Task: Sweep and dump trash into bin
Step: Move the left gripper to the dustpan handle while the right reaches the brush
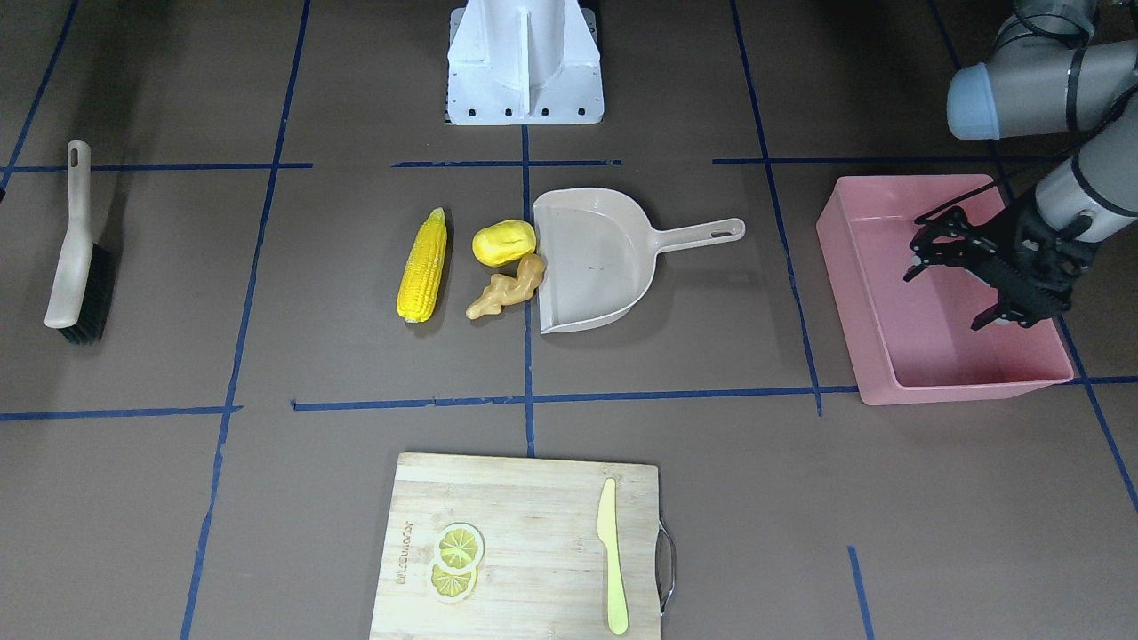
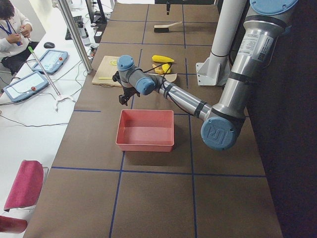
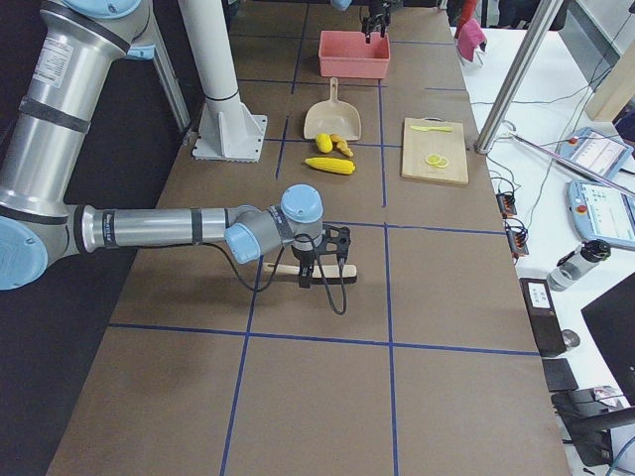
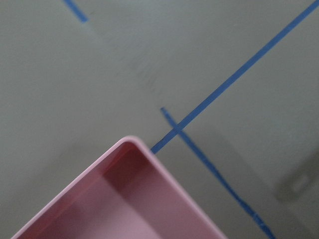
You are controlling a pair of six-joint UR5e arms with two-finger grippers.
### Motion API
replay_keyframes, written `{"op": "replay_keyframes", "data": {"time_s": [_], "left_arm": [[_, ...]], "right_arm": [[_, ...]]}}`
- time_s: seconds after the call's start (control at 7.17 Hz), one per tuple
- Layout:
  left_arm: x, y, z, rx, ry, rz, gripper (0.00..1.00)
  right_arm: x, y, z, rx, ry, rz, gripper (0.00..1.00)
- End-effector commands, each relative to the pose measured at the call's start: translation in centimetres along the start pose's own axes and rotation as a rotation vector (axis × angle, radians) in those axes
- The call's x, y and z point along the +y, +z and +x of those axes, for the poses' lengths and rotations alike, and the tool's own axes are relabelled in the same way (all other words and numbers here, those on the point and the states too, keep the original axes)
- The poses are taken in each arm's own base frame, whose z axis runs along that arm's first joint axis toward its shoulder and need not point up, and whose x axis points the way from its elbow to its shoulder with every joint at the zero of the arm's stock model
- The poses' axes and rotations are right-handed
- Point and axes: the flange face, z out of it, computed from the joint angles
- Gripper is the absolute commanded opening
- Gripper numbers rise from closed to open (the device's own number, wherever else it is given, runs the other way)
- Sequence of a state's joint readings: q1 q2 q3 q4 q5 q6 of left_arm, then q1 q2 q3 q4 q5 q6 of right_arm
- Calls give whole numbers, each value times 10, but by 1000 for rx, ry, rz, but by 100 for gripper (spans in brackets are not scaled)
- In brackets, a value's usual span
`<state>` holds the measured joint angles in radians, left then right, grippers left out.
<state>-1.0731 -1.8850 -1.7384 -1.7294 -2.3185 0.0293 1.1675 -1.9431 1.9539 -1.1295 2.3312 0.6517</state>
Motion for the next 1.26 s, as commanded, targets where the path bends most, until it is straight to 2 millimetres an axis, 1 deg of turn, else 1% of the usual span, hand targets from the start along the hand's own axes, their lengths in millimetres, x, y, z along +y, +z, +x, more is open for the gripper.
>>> {"op": "replay_keyframes", "data": {"time_s": [0.0, 0.14, 0.28, 0.42, 0.56, 0.84, 0.98, 1.12], "left_arm": [[-45, 16, 58, 42, 109, 16, 100], [-51, 18, 72, 52, 131, 21, 100], [-52, 24, 78, 61, 139, 12, 100], [-52, 24, 79, 61, 140, 13, 100], [-55, 23, 81, 62, 144, 16, 100], [-60, 23, 87, 67, 161, 22, 100], [-61, 32, 94, 44, 174, 14, 100], [-63, 42, 99, -24, 198, 9, 100]], "right_arm": [[20, 41, -41, 41, 8, 18, 100], [35, 57, -48, 61, -14, 5, 100], [47, 65, -47, 70, -24, -29, 100], [54, 67, -43, 76, -28, -43, 100], [58, 77, -47, 86, -44, -59, 100], [62, 85, -47, 96, -52, -75, 100], [64, 91, -42, 108, -49, -89, 100], [65, 95, -40, 119, -51, -86, 100]]}}
